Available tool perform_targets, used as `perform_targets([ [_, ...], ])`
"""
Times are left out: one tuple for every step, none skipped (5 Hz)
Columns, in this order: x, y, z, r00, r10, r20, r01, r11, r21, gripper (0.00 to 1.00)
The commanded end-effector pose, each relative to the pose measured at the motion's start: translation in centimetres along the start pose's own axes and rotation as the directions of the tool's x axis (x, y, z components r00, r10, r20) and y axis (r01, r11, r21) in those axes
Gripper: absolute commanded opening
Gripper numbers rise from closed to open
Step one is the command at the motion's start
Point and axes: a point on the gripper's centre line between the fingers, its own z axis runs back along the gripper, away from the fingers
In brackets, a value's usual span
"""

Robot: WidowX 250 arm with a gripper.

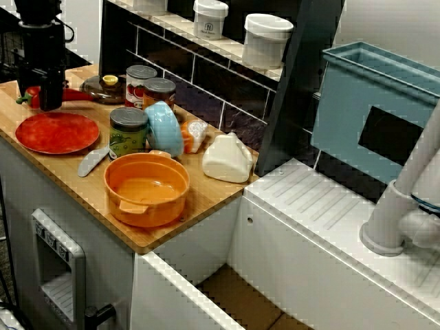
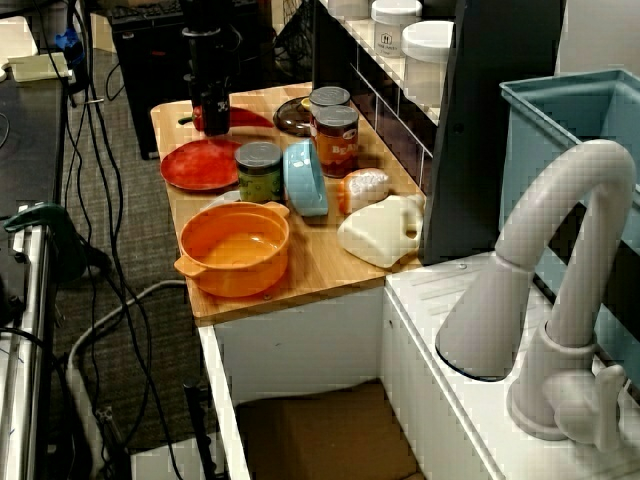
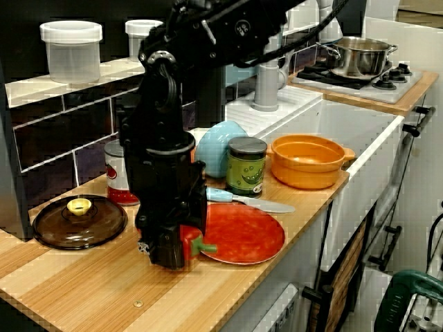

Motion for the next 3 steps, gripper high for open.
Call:
perform_targets([
  [0.4, 0.6, 4.0, 0.999, -0.020, 0.041, 0.021, 1.000, -0.010, 0.00],
  [0.2, -0.1, 5.4, 0.999, -0.034, 0.042, 0.035, 0.999, -0.031, 0.00],
  [-0.6, -1.1, 6.4, 0.998, -0.059, 0.036, 0.061, 0.997, -0.045, 0.00],
])
